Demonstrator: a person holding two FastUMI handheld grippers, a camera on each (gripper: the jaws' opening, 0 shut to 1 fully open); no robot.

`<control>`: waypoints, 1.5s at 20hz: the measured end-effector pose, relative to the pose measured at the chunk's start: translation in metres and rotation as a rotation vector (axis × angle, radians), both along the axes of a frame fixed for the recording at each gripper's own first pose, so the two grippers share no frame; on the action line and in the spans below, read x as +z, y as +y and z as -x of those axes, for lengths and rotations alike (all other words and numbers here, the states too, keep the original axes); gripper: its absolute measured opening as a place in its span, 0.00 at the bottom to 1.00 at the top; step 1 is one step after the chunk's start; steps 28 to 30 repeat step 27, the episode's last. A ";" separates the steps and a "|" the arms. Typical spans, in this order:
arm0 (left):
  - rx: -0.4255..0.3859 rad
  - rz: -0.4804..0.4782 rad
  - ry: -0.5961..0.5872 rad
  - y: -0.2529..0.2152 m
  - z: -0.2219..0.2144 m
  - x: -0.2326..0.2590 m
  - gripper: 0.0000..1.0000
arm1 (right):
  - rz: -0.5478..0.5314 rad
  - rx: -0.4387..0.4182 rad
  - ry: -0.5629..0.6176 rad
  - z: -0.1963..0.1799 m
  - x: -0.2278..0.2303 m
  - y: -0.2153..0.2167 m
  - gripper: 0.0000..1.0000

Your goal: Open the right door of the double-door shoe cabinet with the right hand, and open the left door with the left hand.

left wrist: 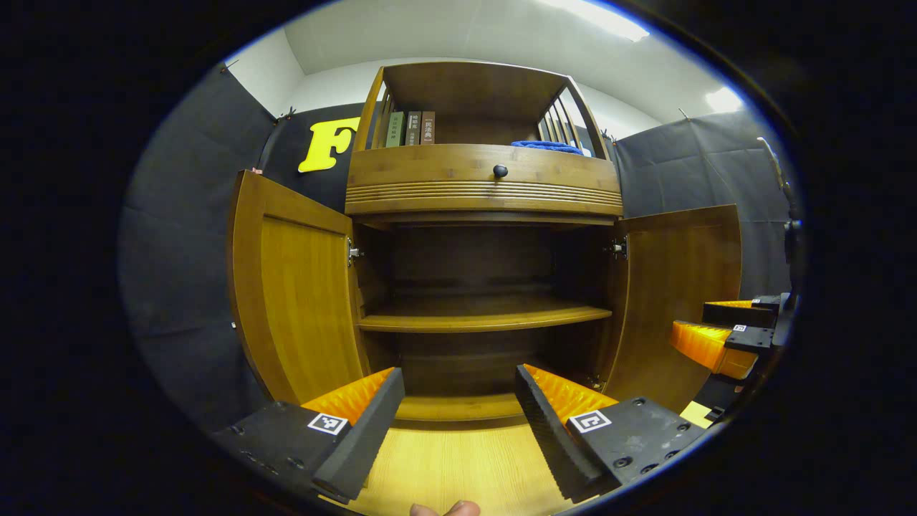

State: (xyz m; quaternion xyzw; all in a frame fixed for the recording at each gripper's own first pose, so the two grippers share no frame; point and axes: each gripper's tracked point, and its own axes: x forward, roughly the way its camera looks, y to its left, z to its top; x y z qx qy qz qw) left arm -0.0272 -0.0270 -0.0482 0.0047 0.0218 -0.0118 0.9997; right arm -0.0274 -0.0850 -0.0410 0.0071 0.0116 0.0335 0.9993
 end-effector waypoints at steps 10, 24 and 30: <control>0.003 0.008 0.000 0.010 0.004 -0.001 0.96 | 0.001 -0.020 0.001 0.006 0.000 0.000 0.98; -0.010 -0.002 -0.007 0.019 0.006 0.003 0.96 | 0.000 -0.036 0.007 0.009 0.002 0.011 0.98; -0.024 -0.010 -0.002 0.020 -0.001 -0.001 0.96 | -0.006 -0.053 0.017 0.005 0.001 0.012 0.95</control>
